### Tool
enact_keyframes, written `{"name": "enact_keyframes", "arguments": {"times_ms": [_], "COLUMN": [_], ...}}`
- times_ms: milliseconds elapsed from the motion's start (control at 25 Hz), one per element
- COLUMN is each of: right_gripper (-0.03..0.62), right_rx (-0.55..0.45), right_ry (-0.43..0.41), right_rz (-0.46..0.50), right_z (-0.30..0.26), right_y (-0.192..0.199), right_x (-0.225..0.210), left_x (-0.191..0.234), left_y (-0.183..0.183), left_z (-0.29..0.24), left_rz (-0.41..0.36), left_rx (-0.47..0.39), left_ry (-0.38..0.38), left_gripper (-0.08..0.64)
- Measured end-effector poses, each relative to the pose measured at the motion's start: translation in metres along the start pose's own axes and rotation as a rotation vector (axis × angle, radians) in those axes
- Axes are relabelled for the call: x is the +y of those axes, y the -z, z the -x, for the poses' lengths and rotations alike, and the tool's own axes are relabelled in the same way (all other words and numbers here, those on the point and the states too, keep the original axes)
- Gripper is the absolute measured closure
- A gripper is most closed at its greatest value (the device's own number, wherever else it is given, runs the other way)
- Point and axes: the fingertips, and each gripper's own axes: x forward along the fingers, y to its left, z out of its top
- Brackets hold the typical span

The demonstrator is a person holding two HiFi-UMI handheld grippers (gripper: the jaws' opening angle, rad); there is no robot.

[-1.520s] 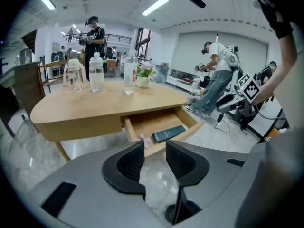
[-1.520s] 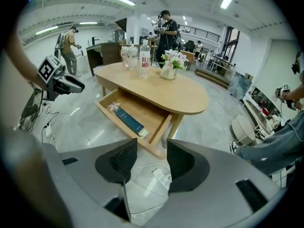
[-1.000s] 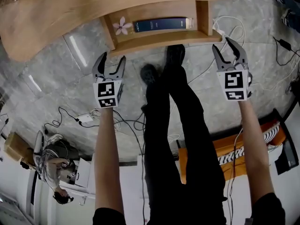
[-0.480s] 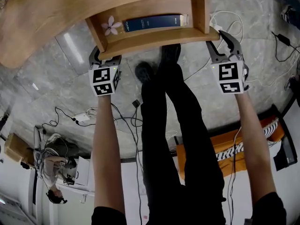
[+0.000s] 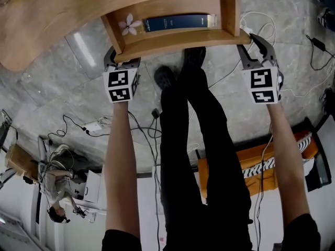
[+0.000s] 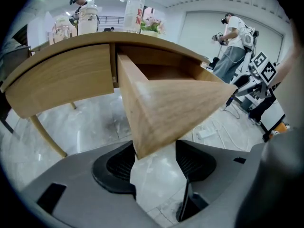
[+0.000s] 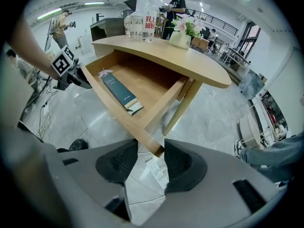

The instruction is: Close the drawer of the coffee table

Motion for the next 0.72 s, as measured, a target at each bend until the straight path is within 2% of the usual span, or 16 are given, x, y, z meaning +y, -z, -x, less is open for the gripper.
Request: {"name": "enact_keyframes", "arguments": {"times_ms": [360,520,720], "right_gripper": [0.423,0.423,0.423], "right_rx": [-0.022,-0.035,-0.050], "right_ry": [0.019,0.039,0.059], "right_rz": [-0.009,-0.011,0.000], "right_z": [0.015,0.022,0.011], "right_y": [-0.018,-0.014,-0.045], "right_x": [-0.024,-0.022,-0.039], "left_x": [-0.001,-0.007,0.014], "left_y": [-0.026,-0.023,-0.047], "left_z": [0.012,0.019,0.011], "left_rz": [0.002,0.008,0.024], "left_rx": [-0.017,-0.023,-0.042], "left_ry": [0.012,0.007,-0.003], "left_gripper": [0.293,0.293,0.294]}}
